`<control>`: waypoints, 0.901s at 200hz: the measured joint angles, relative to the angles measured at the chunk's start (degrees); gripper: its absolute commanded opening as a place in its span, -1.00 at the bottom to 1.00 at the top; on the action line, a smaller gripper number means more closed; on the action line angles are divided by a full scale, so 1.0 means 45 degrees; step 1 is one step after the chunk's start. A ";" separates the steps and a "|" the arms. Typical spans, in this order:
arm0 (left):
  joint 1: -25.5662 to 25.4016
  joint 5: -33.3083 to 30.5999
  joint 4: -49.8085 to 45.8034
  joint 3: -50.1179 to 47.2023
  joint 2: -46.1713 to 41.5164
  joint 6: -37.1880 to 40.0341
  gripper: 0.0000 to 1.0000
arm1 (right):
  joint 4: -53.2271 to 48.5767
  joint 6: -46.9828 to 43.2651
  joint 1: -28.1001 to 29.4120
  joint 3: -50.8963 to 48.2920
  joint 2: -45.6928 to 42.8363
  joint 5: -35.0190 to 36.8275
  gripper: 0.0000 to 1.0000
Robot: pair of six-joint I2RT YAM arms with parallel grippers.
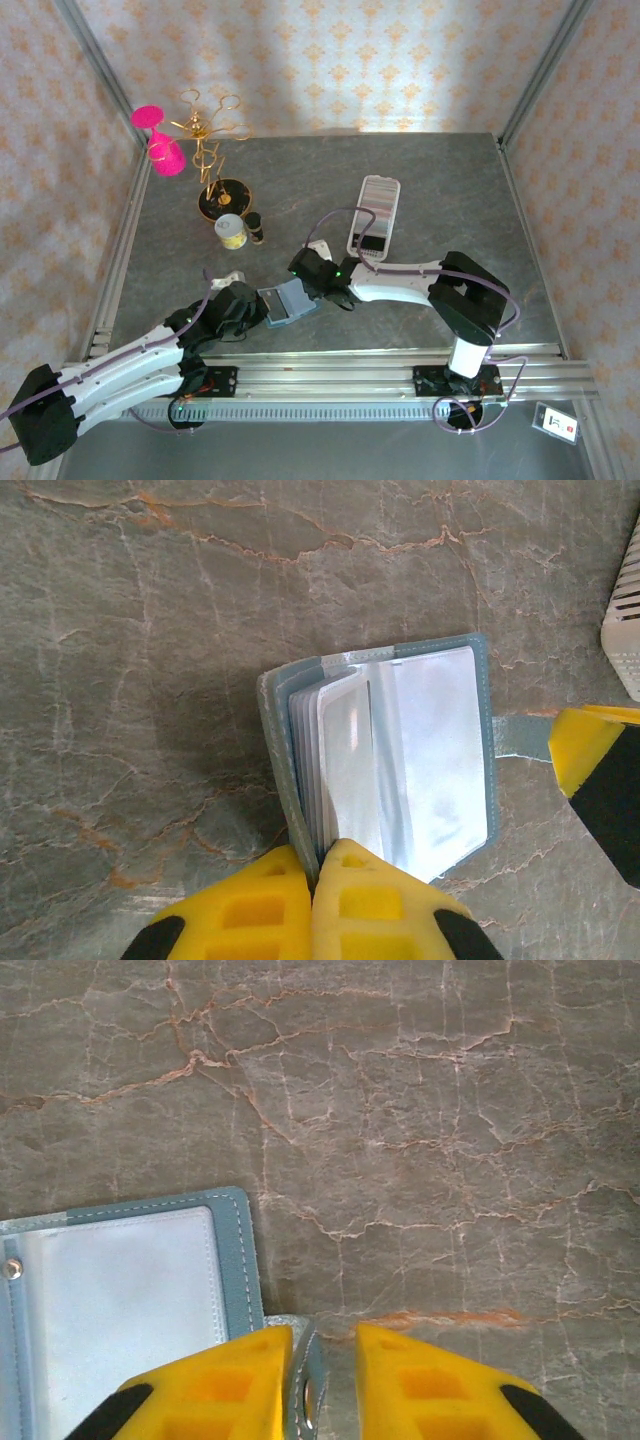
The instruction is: Put the credit cards into the card holder
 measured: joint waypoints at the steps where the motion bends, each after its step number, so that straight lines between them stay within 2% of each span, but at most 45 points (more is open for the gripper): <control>1: 0.0000 0.0000 0.0000 0.0000 0.0000 0.0005 -1.00 | -0.0005 -0.0005 0.0000 0.0000 0.0000 0.0000 -0.54; 21: 0.0000 0.0000 0.0000 0.0000 0.0000 0.0005 -1.00 | -0.0029 0.0019 0.0000 0.0010 -0.0039 -0.0005 -0.64; 63: 0.0000 0.0005 0.0000 0.0000 0.0000 0.0000 -1.00 | 0.0010 0.0049 0.0000 0.0010 -0.0461 -0.0015 -0.58; 148: 0.0000 0.0005 0.0000 -0.0005 0.0000 0.0000 -1.00 | 0.0029 0.0049 0.0000 0.0005 -0.0529 -0.0073 -0.63; 180: 0.0000 0.0010 0.0000 -0.0005 0.0000 0.0000 -1.00 | 0.0034 0.0053 0.0000 0.0005 -0.0529 -0.0165 -0.70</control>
